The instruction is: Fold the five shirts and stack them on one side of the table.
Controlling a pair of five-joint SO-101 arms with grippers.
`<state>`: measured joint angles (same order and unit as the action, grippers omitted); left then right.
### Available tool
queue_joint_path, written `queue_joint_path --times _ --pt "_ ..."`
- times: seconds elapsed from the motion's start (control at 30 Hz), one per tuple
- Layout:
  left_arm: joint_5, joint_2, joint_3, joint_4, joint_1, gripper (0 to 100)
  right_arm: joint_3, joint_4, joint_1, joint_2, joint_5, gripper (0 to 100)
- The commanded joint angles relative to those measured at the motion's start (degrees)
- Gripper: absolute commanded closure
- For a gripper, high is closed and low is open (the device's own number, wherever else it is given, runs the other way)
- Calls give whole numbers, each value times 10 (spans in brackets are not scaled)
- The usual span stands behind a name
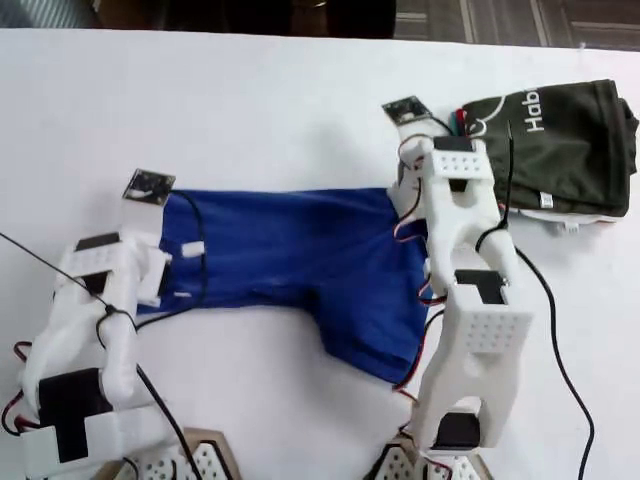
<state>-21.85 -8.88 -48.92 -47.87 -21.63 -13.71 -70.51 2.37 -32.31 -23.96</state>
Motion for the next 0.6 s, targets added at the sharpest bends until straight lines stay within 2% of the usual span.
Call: queue_joint_path --times 0.0,0.13,0.23,0.47,0.57 --pt "4 -2 8 6 7 973 -63 -67 0 35 0 979" --pt "4 -2 8 6 7 973 -52 -135 11 131 0 978" --pt "4 -2 8 6 7 973 51 -157 37 234 0 978" --pt "4 -2 8 6 7 973 488 0 124 541 0 978" --pt "4 -2 8 7 7 973 606 60 163 611 4 979"
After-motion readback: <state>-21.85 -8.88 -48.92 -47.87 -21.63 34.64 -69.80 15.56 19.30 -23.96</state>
